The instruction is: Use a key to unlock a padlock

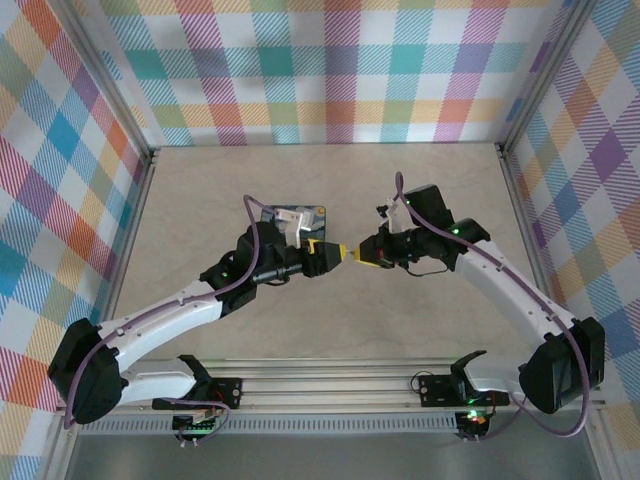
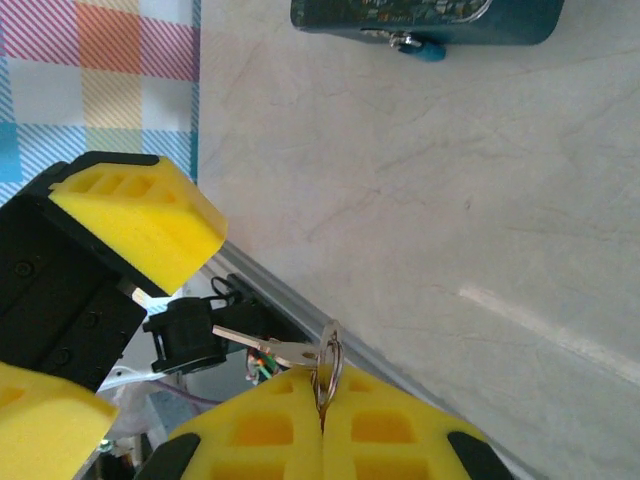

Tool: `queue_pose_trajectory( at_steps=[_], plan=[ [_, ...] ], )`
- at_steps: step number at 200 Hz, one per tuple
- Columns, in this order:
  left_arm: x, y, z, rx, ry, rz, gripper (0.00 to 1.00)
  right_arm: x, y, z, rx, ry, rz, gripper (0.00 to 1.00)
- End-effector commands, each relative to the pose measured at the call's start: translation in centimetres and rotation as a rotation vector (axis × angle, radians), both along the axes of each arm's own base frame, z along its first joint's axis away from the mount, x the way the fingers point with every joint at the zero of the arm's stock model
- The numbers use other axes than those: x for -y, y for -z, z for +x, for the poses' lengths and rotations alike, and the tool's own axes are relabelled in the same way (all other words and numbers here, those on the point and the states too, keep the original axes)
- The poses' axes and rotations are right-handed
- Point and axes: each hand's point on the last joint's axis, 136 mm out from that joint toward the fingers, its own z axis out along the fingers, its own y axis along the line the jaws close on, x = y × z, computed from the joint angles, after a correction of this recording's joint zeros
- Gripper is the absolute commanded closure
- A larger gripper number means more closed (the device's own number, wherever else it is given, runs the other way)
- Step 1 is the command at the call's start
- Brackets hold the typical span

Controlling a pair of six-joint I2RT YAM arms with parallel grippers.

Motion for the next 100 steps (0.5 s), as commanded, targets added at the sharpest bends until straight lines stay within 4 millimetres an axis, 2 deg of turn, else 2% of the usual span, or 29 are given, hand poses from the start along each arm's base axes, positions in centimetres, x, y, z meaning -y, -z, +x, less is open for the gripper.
queue_pose_trajectory(
  at_steps=[1, 40, 100],
  plan=[
    [1.6, -3.2, -0.9, 0.098, 0.097, -0.068, 0.45, -0.5, -1.6, -1.1, -0.038, -0.020, 0.058, 1.00],
    [2.6, -2.9, -1.2, 0.074, 0.151, -0.069, 0.49, -0.9, -1.8, -1.1, -0.063, -0.018, 0.086, 1.00],
    [2.9, -2.3, -1.1, 0.056, 0.161, -0.066, 0.55, -0.9, -1.9, -1.3, -0.082, -0.014, 0.094, 1.00]
  ],
)
